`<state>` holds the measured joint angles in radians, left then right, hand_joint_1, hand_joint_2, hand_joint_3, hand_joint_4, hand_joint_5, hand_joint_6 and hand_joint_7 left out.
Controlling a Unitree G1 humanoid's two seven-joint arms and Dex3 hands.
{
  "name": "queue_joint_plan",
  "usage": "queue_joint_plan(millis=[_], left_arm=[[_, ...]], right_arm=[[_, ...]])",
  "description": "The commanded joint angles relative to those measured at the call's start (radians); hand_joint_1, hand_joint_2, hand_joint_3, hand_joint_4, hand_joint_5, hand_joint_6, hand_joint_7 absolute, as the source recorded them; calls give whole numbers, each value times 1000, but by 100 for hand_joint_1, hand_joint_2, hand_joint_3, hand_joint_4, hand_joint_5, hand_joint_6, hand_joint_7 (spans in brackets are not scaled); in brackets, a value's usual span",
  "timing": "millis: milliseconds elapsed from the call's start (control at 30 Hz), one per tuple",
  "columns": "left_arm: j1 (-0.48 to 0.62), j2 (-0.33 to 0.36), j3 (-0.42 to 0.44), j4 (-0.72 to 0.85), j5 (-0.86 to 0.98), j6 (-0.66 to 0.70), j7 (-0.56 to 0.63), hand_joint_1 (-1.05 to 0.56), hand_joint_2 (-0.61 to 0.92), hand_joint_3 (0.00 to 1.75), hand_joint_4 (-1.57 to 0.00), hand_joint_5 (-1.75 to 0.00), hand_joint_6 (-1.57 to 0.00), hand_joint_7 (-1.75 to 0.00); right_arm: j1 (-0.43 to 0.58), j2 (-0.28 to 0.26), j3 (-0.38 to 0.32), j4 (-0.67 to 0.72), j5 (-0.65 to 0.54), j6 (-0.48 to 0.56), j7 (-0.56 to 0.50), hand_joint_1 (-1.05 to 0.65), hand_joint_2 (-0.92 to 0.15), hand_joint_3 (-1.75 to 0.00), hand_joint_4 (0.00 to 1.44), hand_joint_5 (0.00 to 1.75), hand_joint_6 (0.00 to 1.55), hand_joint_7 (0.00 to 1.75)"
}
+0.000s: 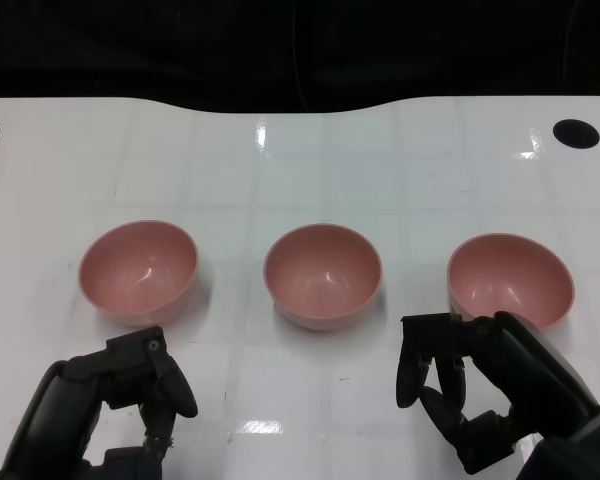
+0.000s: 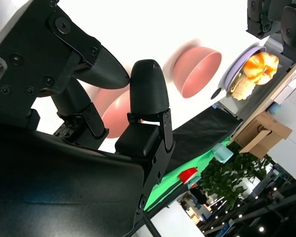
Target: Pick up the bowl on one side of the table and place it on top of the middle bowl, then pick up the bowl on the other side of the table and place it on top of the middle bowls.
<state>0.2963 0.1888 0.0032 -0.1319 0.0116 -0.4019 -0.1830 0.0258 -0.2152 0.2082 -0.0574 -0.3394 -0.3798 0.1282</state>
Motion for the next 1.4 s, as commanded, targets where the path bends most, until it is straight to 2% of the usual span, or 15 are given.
queue_joint_plan(millis=[33, 667, 833, 967, 1033, 1067, 1133, 1300, 1400], left_arm=[[-3, 13, 8, 2, -1, -5, -8, -12, 39, 136, -85, -167, -81, -148], [-2, 15, 9, 4, 0, -12, -6, -11, 39, 136, -85, -167, -81, -148], [-2, 16, 9, 5, -2, -10, -8, -10, 39, 137, -85, -166, -81, -149], [-2, 16, 9, 7, 1, -14, -7, -10, 38, 137, -86, -166, -81, -149], [0, 16, 9, 5, 2, -10, -6, -11, 38, 137, -85, -166, -81, -149], [1, 16, 9, 3, 0, -7, -7, -11, 39, 136, -85, -167, -81, -149], [0, 16, 9, 6, 1, -12, -7, -12, 39, 136, -84, -166, -80, -149], [2, 17, 7, 8, 5, -18, -7, -10, 38, 138, -84, -167, -80, -150], [4, 17, 6, 7, 4, -22, -8, -10, 38, 138, -85, -167, -80, -150]], right_arm=[[-5, -7, -6, 0, 3, -12, -10, -3, -13, -165, 95, 175, 87, 141], [-4, 0, -7, 0, -1, -8, -24, -4, -13, -164, 94, 175, 86, 140], [-1, 8, -8, -16, -31, 24, -43, -6, -18, -154, 89, 171, 87, 117], [-1, 10, -10, -27, -63, 47, -62, -6, -19, -153, 89, 169, 88, 111], [-2, 13, -13, -45, -121, 79, -93, -11, -35, -114, 70, 124, 71, 78], [-2, 14, -13, -52, -138, 90, -103, -12, -38, -106, 67, 118, 69, 70], [0, 20, -13, -63, -145, 112, -109, -14, -43, -93, 59, 113, 64, 61], [0, 20, -14, -67, -159, 122, -134, -15, -49, -78, 44, 108, 56, 52], [-3, 15, -19, -66, -181, 122, -160, -18, -60, -55, 33, 101, 50, 45]])
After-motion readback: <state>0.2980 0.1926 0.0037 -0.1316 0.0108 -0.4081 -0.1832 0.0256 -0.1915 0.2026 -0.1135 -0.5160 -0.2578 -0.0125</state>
